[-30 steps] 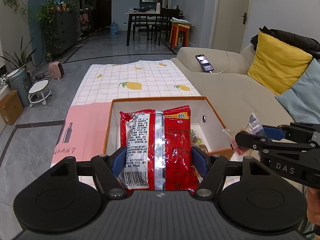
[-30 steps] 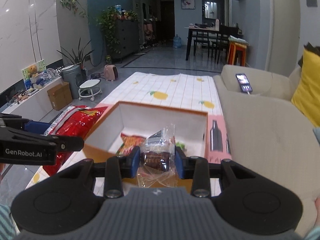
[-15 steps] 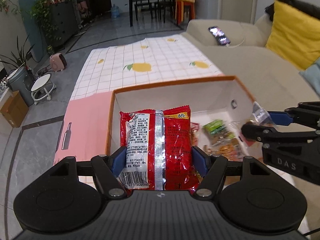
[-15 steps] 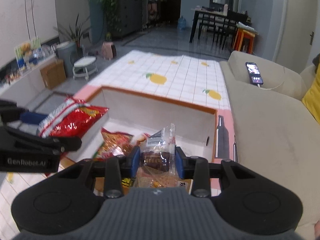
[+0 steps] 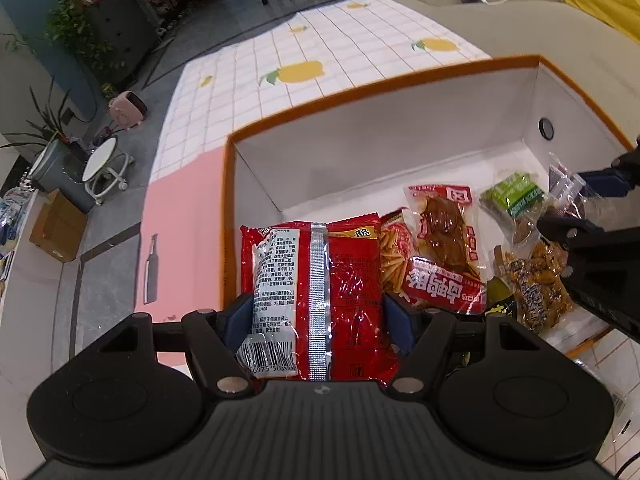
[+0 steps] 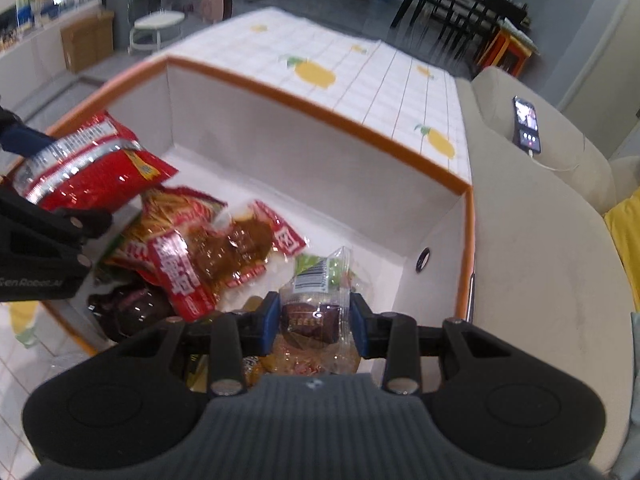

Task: Organize snacks
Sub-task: 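Lower both snacks into the box and open both grippers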

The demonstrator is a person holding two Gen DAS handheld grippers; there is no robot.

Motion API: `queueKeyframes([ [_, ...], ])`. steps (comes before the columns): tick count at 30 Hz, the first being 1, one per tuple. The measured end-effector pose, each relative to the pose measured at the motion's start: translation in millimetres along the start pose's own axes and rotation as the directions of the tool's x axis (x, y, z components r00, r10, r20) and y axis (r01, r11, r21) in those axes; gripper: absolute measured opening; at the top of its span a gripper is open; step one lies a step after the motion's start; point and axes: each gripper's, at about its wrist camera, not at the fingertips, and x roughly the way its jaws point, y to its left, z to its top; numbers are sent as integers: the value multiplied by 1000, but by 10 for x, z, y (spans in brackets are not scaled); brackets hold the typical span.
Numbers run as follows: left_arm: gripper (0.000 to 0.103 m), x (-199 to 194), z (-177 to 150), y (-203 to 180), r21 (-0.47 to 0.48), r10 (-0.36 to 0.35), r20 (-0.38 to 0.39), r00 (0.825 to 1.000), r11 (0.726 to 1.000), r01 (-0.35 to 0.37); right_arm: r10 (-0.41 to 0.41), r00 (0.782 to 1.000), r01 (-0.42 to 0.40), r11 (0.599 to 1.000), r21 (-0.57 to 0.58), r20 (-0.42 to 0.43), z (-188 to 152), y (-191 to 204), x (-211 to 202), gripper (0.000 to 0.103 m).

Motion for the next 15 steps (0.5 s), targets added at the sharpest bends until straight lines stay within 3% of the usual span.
queueKeyframes([
  [5, 79, 118, 14, -34, 20, -2, -21, 1000, 1000, 3, -40, 999, 37, 998, -59, -35, 12, 77, 132, 36],
  [9, 80, 152, 0, 12, -13, -54, -25, 998, 998, 54, -45, 998, 41, 996, -77, -53, 23, 77, 172, 37],
  [15, 84, 165, -11, 8, -12, -52, -38, 998, 999, 52, -46, 996, 40, 995, -90, -72, 46, 92, 204, 39],
])
